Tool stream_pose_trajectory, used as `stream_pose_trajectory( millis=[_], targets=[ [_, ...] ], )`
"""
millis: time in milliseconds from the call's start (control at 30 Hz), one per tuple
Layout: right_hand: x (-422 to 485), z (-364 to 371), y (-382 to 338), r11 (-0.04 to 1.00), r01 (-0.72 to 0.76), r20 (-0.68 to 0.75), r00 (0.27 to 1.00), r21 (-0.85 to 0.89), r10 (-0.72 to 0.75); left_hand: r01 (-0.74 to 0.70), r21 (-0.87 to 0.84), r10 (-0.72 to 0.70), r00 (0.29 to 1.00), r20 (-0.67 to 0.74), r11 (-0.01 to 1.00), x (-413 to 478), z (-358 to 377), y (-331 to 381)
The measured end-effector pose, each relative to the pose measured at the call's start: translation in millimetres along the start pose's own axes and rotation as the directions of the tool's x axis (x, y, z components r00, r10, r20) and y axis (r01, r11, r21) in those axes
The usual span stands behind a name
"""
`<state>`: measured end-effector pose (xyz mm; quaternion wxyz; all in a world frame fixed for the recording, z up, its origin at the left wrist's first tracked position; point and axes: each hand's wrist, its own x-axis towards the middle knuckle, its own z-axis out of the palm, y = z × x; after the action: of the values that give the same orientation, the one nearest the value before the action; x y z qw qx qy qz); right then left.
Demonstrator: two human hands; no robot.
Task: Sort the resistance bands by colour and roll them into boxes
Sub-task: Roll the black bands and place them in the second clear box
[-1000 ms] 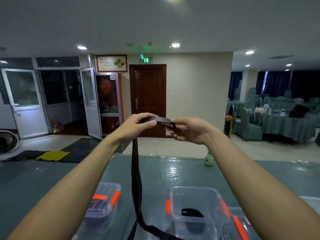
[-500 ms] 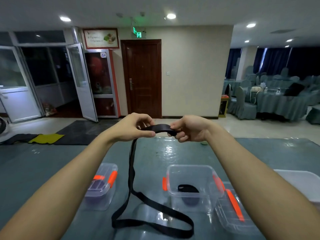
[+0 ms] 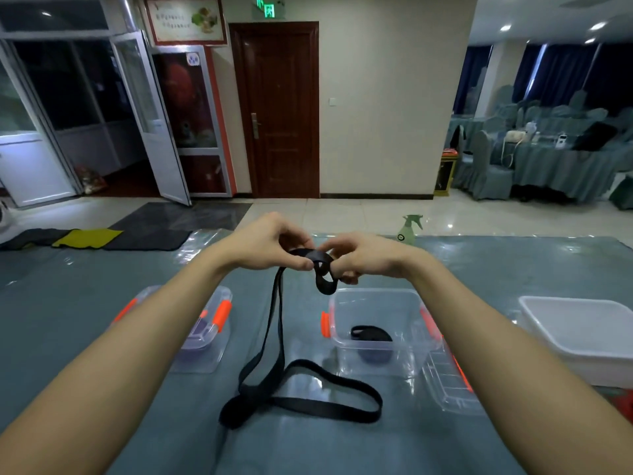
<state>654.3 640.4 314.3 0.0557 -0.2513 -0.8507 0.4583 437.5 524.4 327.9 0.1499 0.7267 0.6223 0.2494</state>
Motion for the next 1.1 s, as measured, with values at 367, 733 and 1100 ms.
stream_pose_trajectory(
  millis=[367, 733, 1100],
  targets=[
    [-5.6, 37.5, 28.4, 0.985, 0.174, -0.318, 0.934, 0.005, -0.163, 0.013, -0.08, -0.012, 1.0, 0.011, 0.997, -15.6, 1.6, -9.6],
    [-27.5, 68.7, 54.0, 0.856, 0.353, -0.496, 0.858, 0.377, -0.136, -0.041, -0.228, -0.003, 0.982, -0.191, 0.973, -42.3, 53.7, -2.5],
    [-22.8, 109.6, 49.0, 0.43, 0.443, -0.489, 0.873, 0.787, -0.006, -0.059, -0.353, -0.061, 0.946, -0.32, 0.934, -59.4, 79.7, -6.0]
  ],
)
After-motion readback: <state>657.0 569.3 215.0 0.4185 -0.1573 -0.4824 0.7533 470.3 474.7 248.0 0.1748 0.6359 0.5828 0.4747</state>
